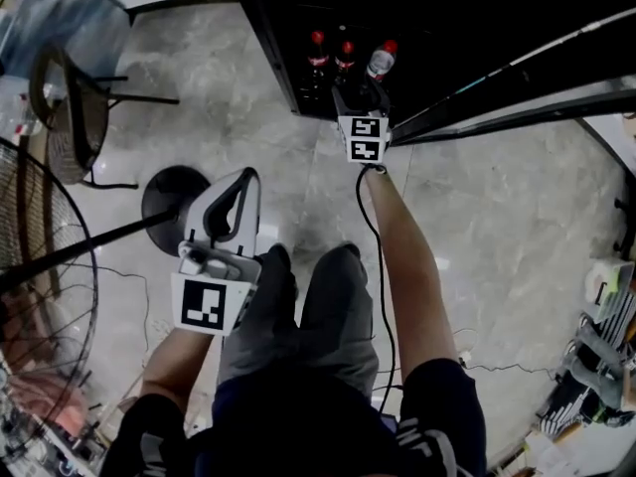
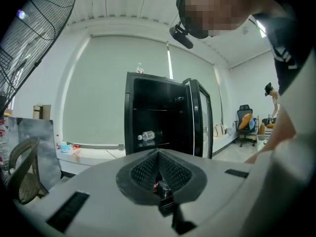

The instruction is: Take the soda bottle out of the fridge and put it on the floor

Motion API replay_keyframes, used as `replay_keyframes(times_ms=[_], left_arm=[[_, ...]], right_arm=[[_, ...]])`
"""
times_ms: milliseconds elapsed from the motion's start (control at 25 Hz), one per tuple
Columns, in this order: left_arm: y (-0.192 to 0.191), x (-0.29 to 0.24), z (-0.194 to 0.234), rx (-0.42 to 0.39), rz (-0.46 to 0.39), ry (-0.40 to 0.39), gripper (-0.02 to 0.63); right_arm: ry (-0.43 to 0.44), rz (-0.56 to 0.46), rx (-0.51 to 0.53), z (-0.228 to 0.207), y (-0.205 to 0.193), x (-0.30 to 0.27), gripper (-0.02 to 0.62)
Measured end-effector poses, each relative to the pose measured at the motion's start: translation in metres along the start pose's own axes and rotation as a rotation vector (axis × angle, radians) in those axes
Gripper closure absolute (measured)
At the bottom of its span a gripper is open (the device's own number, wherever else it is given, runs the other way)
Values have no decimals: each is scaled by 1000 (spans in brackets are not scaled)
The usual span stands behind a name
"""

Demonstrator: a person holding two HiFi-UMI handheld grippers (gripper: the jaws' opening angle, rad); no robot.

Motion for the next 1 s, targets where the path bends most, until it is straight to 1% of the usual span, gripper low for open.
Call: replay_keyframes(times_ms=[240, 560, 800, 1000], left_arm=[[-30, -9, 14, -5, 12, 7, 583], [-58, -15, 29, -5, 17, 17, 582], [-79, -17, 40, -3, 28, 29, 583], [-91, -17, 44, 7, 29, 35, 583]], right_arm=[[-5, 15, 6, 6, -28, -45, 284], [-32, 35, -9, -1, -55, -101, 284], [-36, 48, -2, 3, -74, -131, 284], [-62, 55, 1, 0, -84, -149, 284]])
Point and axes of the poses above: the fingertips, and each gripper's own axes: x backward along the fingers, z to its left, y out of its top, the point moved 9 cm from there along x, backward along the fingers, and after that the axes turned 12 degrees about -y, right-handed, at the moved point
